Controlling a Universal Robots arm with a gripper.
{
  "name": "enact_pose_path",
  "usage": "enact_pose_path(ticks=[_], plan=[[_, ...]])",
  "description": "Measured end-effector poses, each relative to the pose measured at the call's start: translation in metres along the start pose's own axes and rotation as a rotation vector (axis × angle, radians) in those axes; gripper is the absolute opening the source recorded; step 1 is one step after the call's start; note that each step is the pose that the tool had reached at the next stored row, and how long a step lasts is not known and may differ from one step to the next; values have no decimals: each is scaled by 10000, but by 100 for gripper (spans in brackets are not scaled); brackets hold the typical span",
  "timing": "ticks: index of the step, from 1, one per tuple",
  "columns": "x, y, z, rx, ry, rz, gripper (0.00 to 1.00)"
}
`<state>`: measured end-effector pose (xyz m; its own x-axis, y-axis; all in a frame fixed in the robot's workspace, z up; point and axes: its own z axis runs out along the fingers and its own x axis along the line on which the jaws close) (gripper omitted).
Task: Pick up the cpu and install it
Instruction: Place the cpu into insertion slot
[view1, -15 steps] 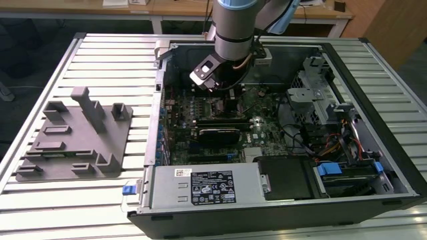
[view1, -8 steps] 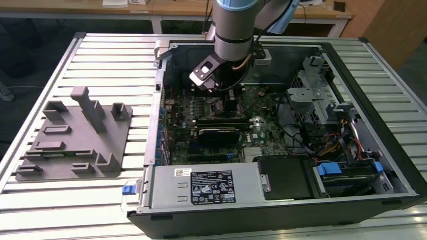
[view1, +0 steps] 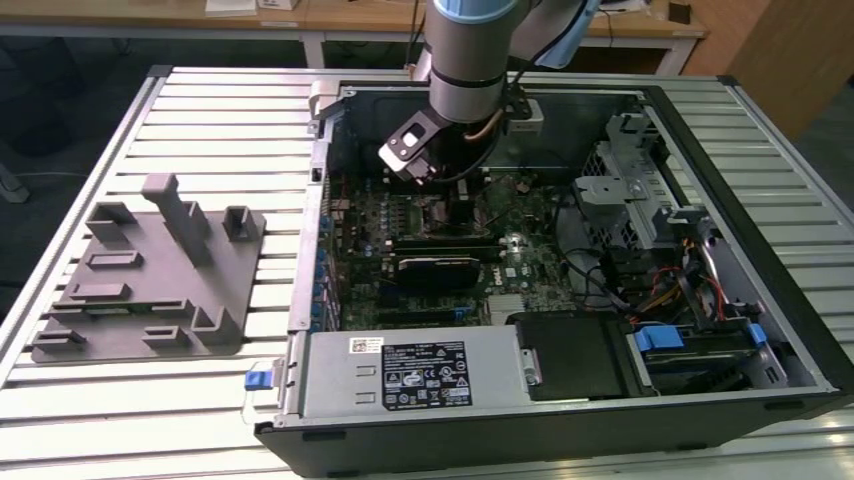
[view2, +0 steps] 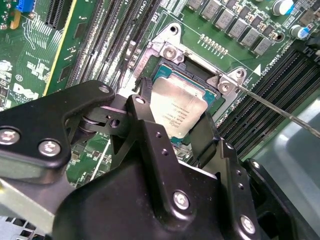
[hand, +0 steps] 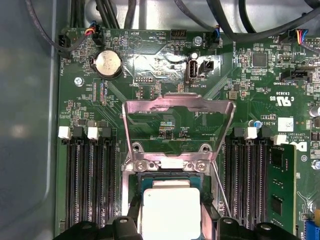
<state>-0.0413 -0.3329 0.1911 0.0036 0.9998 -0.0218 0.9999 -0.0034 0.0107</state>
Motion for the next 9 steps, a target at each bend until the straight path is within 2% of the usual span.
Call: enact_pose_path(ticks=[9], plan=[[1,0,3,3,9,163,55]])
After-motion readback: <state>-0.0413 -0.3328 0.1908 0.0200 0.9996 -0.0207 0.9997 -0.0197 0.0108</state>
